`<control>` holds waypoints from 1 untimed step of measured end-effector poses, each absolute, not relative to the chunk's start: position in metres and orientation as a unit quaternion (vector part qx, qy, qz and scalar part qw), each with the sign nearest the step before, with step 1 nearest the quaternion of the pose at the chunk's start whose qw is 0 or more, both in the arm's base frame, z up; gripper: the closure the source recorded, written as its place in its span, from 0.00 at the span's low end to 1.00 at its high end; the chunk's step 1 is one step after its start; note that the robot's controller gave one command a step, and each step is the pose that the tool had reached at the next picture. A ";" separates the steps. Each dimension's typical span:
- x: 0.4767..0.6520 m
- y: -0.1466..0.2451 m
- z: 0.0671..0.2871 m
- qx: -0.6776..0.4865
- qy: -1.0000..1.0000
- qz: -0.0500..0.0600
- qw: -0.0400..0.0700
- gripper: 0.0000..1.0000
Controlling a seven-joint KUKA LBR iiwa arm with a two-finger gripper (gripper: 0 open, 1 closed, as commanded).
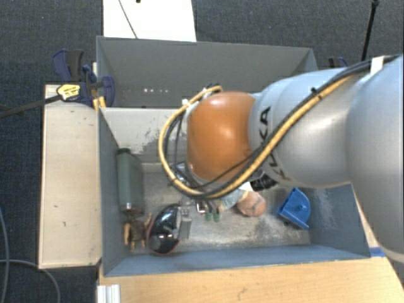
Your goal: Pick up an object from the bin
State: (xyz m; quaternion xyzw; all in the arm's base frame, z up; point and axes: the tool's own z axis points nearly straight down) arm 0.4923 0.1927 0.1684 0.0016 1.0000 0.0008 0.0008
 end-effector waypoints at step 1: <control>0.502 0.164 0.120 -0.032 0.999 0.002 0.004 0.00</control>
Offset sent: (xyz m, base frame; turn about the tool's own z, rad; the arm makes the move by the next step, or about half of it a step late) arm 0.0039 -0.0333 -0.0984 -0.2378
